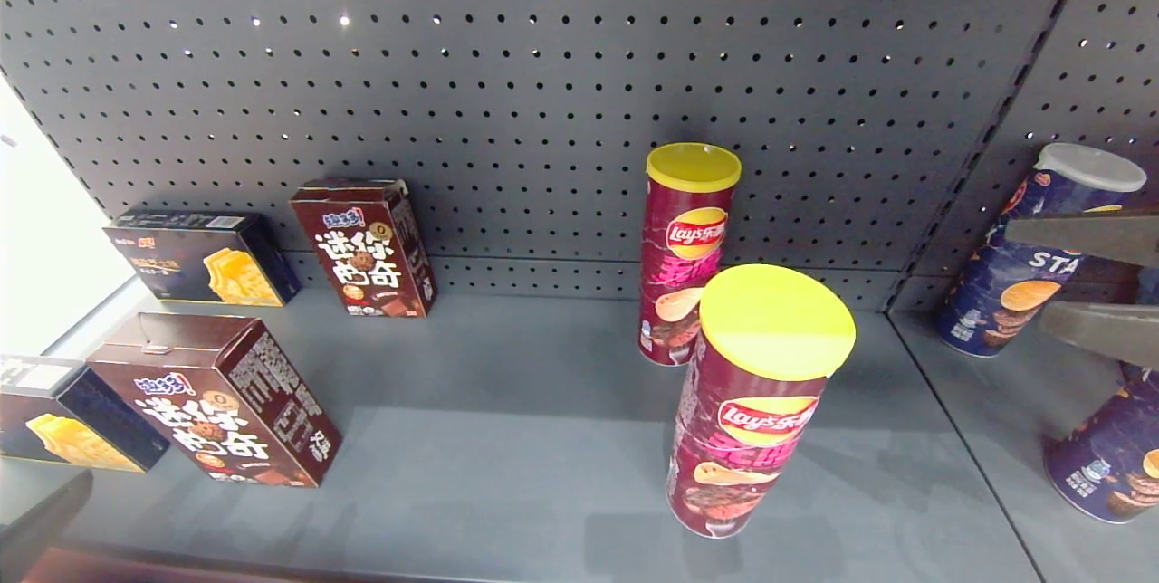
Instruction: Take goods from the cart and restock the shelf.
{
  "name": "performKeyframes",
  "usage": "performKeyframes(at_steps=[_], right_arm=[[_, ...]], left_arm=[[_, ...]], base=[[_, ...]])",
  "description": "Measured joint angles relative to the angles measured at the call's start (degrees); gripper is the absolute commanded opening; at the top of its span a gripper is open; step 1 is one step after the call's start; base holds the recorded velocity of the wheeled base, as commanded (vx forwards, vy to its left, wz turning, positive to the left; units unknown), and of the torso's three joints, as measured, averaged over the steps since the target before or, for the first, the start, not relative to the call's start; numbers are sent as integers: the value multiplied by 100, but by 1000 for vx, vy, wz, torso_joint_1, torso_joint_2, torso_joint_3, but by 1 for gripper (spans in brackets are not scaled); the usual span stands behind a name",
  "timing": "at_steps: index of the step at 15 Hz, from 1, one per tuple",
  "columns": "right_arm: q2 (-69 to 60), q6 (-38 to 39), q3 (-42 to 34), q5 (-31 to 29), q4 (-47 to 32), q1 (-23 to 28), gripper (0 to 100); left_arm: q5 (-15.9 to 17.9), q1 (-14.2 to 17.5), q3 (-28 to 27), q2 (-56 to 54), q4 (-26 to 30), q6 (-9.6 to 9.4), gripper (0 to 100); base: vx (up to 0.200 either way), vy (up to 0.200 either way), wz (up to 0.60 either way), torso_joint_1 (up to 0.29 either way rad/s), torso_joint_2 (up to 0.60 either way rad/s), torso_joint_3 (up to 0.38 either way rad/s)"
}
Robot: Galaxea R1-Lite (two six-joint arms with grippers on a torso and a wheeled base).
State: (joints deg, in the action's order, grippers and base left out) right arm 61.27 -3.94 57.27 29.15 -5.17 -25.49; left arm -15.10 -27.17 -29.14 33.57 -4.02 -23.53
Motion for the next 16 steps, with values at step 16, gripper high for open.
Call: performKeyframes(at_steps=[16], right_arm=[[468, -27, -1056, -1342, 290, -645, 100]], left_arm=[[-2, 26, 146, -78, -7, 191, 100]], base=[[0, 0, 0, 0, 0, 0]])
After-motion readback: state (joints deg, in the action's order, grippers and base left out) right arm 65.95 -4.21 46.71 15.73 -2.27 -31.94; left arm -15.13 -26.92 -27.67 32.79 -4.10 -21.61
